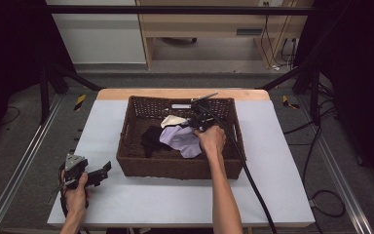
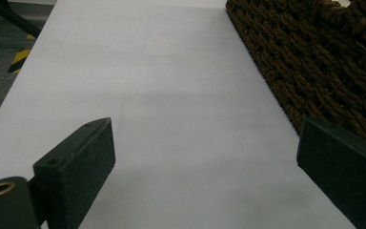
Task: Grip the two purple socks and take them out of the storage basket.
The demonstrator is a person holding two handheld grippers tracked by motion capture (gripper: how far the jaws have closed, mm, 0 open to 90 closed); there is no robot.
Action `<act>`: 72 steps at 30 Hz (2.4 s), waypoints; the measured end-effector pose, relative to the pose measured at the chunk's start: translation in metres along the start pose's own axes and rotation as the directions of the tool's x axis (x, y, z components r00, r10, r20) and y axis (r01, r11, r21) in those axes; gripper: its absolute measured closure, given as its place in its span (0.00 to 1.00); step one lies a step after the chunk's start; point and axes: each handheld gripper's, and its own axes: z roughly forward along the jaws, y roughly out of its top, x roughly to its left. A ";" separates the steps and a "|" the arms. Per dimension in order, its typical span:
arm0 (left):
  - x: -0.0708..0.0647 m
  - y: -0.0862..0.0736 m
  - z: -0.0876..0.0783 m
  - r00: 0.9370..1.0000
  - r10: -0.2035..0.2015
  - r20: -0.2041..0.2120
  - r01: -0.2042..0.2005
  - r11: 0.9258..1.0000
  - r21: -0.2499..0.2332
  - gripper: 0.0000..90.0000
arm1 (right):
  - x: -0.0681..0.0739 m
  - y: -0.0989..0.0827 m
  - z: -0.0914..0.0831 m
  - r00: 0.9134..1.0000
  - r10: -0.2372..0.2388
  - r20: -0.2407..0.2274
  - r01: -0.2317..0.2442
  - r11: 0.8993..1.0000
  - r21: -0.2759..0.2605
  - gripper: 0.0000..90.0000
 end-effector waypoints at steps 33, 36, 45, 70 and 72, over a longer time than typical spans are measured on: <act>0.000 0.000 0.000 1.000 0.001 0.002 -0.001 1.000 0.000 0.06 | 0.016 -0.013 -0.131 0.973 -0.189 -0.129 0.120 0.901 -0.417 0.97; 0.000 0.000 0.000 1.000 0.000 0.001 0.000 1.000 0.000 0.06 | 0.019 -0.016 -0.142 0.968 -0.213 -0.132 0.137 0.891 -0.433 0.97; 0.000 0.000 0.000 1.000 0.000 0.001 0.000 1.000 -0.002 0.06 | 0.033 -0.024 -0.171 0.942 -0.288 -0.172 0.177 0.862 -0.476 0.97; 0.000 0.000 0.000 1.000 0.001 0.000 -0.001 1.000 -0.003 0.06 | 0.075 -0.081 -0.182 0.837 -0.437 -0.329 0.257 0.845 -0.469 0.97; 0.000 0.000 0.000 1.000 0.000 0.000 0.000 1.000 -0.003 0.06 | 0.075 -0.086 -0.178 0.833 -0.439 -0.336 0.262 0.849 -0.459 0.97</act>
